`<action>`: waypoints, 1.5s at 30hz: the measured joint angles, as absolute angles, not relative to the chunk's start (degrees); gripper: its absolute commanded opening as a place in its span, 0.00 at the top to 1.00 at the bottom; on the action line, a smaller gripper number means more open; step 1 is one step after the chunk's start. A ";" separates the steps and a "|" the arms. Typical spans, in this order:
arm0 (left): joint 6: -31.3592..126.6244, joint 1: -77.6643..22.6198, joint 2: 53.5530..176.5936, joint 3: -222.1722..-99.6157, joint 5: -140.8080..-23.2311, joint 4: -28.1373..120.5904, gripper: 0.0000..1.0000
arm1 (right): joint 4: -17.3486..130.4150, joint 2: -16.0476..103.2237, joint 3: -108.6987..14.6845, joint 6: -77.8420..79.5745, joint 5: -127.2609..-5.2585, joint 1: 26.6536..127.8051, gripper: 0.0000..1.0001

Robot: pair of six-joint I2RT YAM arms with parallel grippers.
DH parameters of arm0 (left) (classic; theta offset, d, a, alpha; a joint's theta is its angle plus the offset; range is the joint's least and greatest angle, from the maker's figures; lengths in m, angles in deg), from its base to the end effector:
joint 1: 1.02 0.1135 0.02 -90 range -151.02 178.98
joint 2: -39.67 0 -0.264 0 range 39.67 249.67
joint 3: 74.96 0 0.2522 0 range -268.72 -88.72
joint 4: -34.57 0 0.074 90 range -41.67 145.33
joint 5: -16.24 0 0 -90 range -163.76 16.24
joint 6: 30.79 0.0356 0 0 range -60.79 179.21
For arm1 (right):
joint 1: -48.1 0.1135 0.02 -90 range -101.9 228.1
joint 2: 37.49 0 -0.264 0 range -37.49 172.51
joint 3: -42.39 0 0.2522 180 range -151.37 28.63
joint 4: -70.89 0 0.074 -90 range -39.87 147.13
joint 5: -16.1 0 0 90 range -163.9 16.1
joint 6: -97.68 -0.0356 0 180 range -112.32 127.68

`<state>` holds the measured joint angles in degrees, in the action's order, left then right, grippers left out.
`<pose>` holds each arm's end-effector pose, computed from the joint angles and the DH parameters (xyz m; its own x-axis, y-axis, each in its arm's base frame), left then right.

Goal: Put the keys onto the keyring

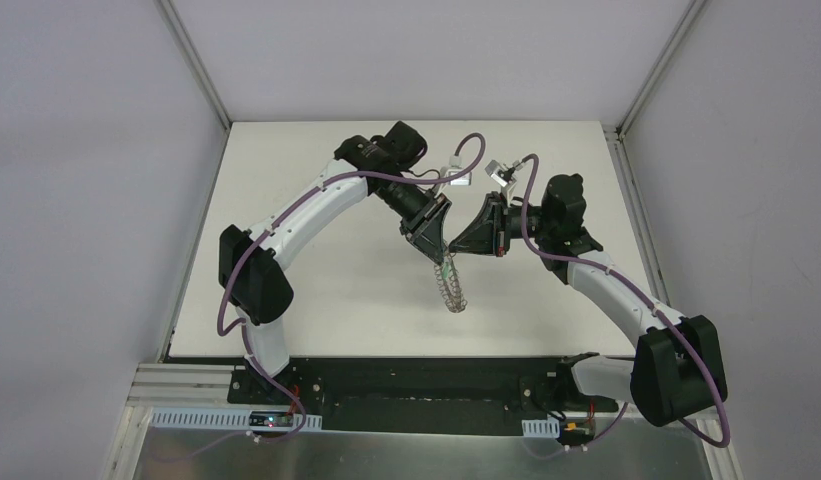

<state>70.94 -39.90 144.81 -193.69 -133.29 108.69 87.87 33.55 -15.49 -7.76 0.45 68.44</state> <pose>0.2761 -0.2620 0.3475 -0.5318 0.5612 -0.6342 0.7726 0.0148 -0.6347 0.2349 0.1236 0.3113 -0.2046 0.0008 -0.9788 -0.9754 -0.0843 0.2038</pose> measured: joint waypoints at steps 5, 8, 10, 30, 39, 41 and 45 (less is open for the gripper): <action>70.92 -39.87 144.72 -194.00 -133.31 108.23 0.71 | 87.96 33.55 -15.49 -7.76 0.40 68.44 1.00; 70.13 -39.90 144.57 -194.00 -133.37 106.48 0.72 | 87.96 33.55 -15.49 -7.76 0.27 68.42 1.00; 69.32 -39.90 144.53 -193.93 -133.46 105.02 0.72 | 87.98 33.55 -15.49 -7.76 0.27 68.42 1.00; 66.48 -39.90 143.48 -191.20 -135.76 100.49 1.00 | 88.22 33.55 -15.08 -7.87 -0.38 67.78 1.00; 70.22 -40.20 143.37 -194.76 -129.79 104.86 1.00 | 87.28 33.49 -15.10 -5.12 -1.74 67.87 1.00; 70.89 -40.35 143.37 -195.46 -128.61 105.45 1.00 | 87.26 33.38 -15.10 -4.57 -1.85 67.89 1.00; 71.51 -40.42 143.37 -195.77 -127.58 105.82 1.00 | 86.97 33.36 -15.10 -3.50 -1.98 67.92 1.00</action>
<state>71.51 -40.42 143.37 -195.77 -127.58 105.82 86.97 33.36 -15.10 -3.50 -1.98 67.92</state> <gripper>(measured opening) 0.014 0.006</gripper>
